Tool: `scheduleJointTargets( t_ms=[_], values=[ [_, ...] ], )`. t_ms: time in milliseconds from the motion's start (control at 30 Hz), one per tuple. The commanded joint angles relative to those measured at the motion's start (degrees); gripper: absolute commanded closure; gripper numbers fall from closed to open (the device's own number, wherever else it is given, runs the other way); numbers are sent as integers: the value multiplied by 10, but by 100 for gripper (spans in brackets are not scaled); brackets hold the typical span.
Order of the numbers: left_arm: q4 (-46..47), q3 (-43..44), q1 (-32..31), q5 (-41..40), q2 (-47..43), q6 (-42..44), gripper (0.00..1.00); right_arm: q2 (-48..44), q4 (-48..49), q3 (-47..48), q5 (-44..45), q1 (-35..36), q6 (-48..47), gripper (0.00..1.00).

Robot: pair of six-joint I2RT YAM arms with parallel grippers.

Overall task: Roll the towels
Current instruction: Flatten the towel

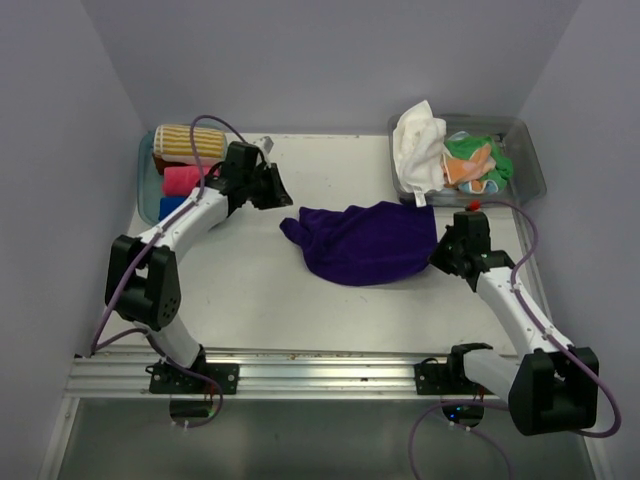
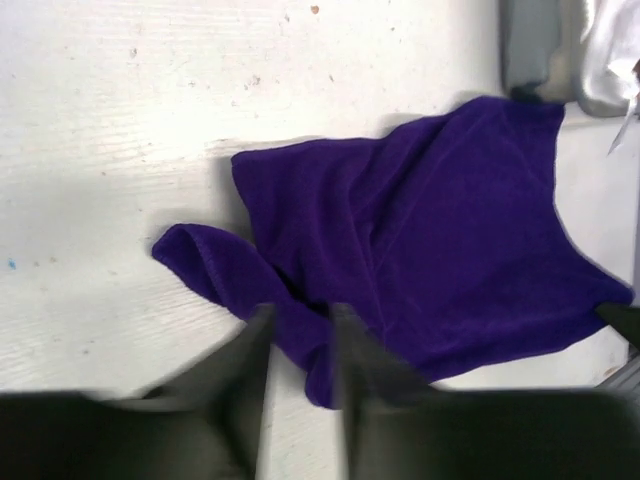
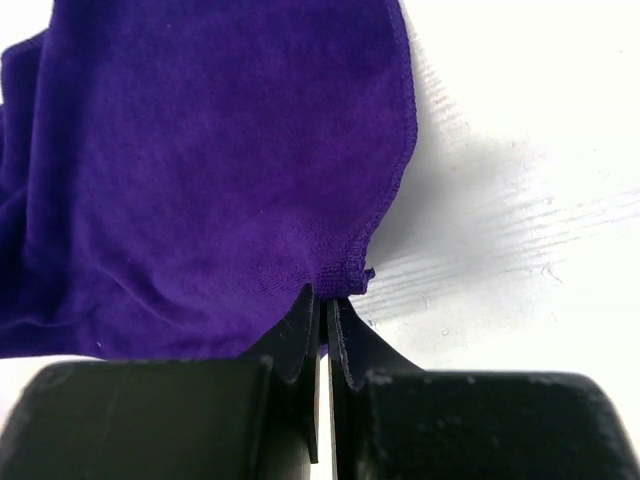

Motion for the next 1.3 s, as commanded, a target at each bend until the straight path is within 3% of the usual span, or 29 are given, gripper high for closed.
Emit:
scheduleJointTargets(
  t_ms=[0, 133, 367, 467, 500, 533, 567, 700, 933, 1067, 1200, 1267],
  values=[
    [4, -33, -2, 7, -2, -4, 56, 1, -13, -4, 5, -2, -8, 100],
    [25, -64, -3, 14, 15, -17, 25, 5, -8, -10, -2, -2, -6, 100],
    [52, -33, -13, 25, 107, -26, 25, 9, -10, -6, -7, -2, -6, 100],
    [49, -5, -22, 24, 138, -25, 41, 5, -16, -2, -6, -2, -7, 100],
    [41, 3, -23, 26, 144, -23, 76, 2, -17, -1, -6, -2, -8, 100],
    [36, 9, -23, 29, 146, -17, 96, -3, -21, 1, -6, -1, -9, 100],
    [14, 24, -23, 29, 142, -15, 100, -5, -24, 6, -4, -2, -10, 100],
    [-27, 58, -9, 1, 85, 1, 100, -12, -33, 33, 4, -2, -18, 100],
    [-173, 239, 37, -54, 22, 49, 100, -2, -86, 192, 60, -7, -37, 100],
    [-240, 294, 61, -56, 5, 68, 100, -19, -110, 257, 78, -9, -49, 100],
    [-286, 288, 75, -72, -13, 80, 100, -59, -130, 259, 69, -10, -55, 100],
    [-295, 245, 75, -76, -32, 86, 100, -79, -143, 224, 57, -10, -53, 100]
  ],
)
